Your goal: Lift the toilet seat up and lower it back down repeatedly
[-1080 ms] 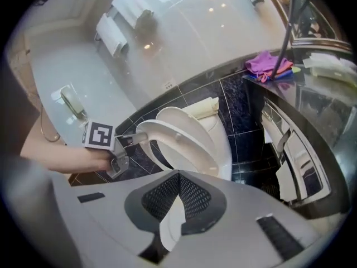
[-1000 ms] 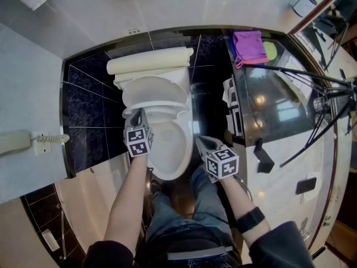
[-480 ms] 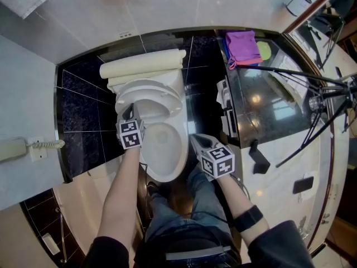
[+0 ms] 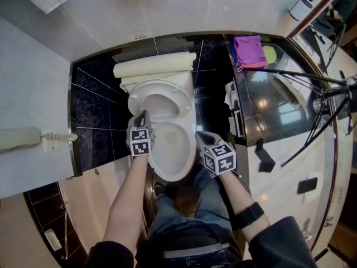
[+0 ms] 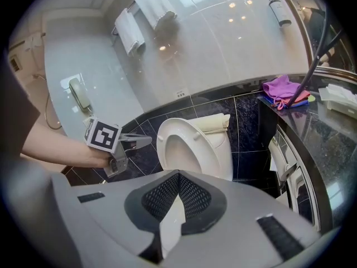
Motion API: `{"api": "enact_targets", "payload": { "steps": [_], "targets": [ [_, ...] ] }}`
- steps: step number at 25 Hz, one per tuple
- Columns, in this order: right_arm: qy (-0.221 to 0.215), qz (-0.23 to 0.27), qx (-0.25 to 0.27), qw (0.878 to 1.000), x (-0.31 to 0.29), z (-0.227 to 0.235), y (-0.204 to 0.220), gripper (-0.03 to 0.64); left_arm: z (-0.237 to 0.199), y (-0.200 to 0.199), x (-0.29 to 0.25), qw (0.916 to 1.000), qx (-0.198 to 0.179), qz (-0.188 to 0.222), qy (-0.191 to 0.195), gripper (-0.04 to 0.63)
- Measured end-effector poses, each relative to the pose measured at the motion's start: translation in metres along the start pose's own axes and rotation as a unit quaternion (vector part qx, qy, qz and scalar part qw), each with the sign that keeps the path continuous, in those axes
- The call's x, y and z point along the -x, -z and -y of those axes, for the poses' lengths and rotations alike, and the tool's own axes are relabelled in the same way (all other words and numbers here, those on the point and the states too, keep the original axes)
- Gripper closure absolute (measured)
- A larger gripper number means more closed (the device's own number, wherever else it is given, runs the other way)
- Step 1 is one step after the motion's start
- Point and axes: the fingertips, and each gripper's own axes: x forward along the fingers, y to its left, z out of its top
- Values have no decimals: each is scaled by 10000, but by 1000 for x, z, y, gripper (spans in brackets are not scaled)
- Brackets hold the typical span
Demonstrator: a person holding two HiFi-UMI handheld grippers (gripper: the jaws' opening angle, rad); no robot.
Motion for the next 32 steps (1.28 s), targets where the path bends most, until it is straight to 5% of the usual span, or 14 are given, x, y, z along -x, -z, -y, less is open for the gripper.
{"api": "enact_targets", "payload": {
  "steps": [8, 21, 32],
  "targets": [
    [155, 200, 213, 9995, 21, -33, -17, 606, 19, -9, 91, 9983, -291, 275, 431, 598],
    [568, 469, 617, 9954, 78, -103, -10, 606, 6, 18, 246, 9947, -63, 786, 667, 600],
    [802, 651, 646, 9925, 114, -128, 17, 606, 6, 42, 303, 9917, 7, 948, 864, 600]
  ]
}}
